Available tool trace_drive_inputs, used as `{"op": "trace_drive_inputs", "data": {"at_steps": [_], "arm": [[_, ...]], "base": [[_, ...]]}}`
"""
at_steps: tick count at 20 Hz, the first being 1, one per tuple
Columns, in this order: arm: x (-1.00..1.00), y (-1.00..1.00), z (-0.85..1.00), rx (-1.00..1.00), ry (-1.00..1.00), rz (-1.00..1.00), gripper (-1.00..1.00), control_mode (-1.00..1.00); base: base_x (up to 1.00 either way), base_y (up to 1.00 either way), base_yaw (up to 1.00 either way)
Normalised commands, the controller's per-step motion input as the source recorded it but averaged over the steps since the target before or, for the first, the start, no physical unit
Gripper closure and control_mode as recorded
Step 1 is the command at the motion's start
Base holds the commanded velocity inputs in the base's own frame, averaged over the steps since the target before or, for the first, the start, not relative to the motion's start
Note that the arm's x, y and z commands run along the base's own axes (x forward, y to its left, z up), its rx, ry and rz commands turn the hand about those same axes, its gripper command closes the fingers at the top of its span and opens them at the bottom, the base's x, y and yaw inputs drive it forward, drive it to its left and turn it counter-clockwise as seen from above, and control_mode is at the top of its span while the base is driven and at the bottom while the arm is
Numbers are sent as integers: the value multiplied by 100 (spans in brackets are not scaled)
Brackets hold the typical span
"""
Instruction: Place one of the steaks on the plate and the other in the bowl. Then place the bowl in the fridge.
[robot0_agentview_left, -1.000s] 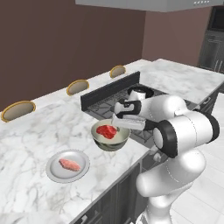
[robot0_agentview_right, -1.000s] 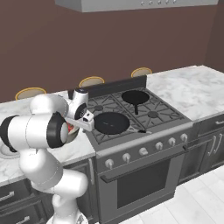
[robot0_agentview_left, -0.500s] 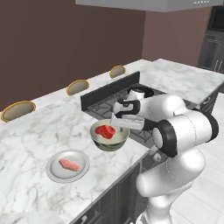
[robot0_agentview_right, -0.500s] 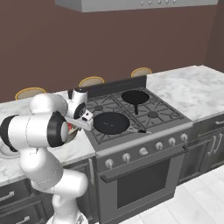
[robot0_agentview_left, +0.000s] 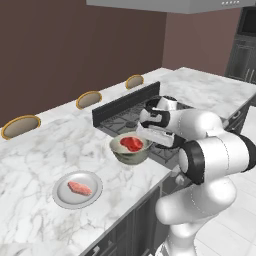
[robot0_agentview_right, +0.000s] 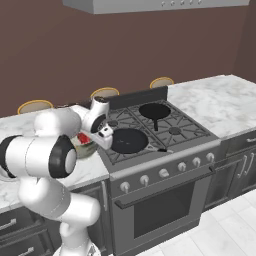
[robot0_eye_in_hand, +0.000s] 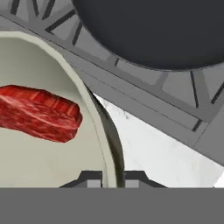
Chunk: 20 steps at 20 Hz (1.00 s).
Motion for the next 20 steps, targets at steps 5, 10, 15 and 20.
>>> {"op": "trace_drive_inputs", "data": {"at_steps": [5,10,15,20], "arm": [[-40,-66,83,12,10,-49,100,-100],[-53,-24,90,5,2,-45,100,-100],[-89,-13,69,1,-5,-39,100,-100],[-83,-21,41,-6,-18,-17,100,-100]], "base": [[0,0,0],[0,0,0],[0,0,0],[0,0,0]]}}
